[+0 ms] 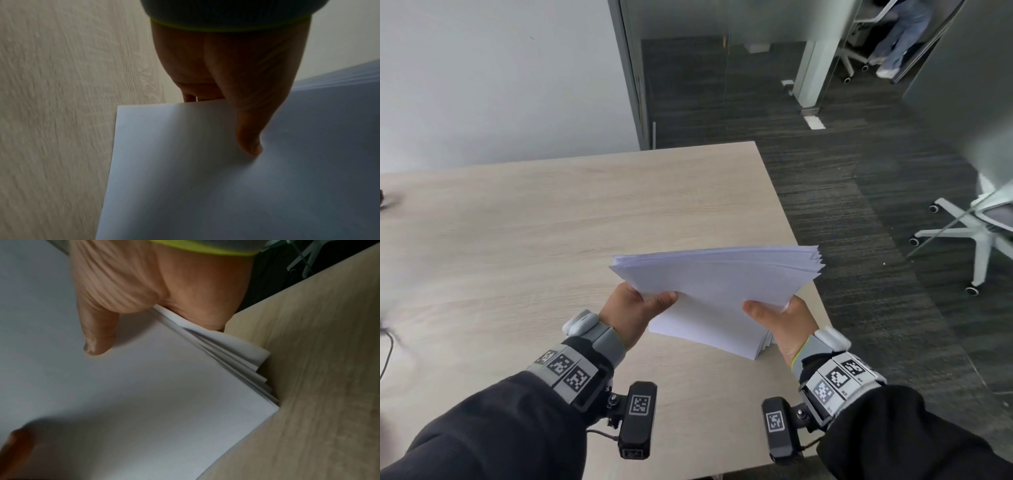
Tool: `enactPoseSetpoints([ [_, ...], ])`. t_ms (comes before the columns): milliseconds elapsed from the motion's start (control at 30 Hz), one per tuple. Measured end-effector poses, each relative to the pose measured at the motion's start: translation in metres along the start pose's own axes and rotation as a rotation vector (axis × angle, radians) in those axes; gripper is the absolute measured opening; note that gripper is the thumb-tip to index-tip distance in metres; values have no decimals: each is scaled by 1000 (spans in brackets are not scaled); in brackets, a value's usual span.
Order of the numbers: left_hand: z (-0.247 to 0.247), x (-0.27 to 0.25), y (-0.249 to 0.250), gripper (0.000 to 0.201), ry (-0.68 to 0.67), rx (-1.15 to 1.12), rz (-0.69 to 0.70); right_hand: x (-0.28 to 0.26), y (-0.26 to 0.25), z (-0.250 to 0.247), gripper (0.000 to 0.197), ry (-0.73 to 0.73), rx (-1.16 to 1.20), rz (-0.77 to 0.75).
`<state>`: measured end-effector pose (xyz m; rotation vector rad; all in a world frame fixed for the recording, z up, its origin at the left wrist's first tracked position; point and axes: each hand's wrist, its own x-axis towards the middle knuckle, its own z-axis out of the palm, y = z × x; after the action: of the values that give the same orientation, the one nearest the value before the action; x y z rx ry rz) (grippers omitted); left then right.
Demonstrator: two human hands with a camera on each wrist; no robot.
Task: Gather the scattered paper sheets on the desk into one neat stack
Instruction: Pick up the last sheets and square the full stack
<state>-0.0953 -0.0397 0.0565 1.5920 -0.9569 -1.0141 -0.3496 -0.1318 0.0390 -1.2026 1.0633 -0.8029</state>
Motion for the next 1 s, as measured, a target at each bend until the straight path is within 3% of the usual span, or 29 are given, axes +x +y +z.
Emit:
enactPoseSetpoints([
  [267,-6,-4,0,17,75,-84,-6,8,3,1,28,-67,9,48],
  [467,-8,-8,-8,43,28,-46,-52,3,20,-2,33,-84,-153,94],
  [833,-10,-6,-6,51,3,-104,-64,-3,28,3,56,-89,-264,86],
  [1000,-9,-4,-5,33,-13,-96,-49,-3,41,-6,51,-80,-281,188],
])
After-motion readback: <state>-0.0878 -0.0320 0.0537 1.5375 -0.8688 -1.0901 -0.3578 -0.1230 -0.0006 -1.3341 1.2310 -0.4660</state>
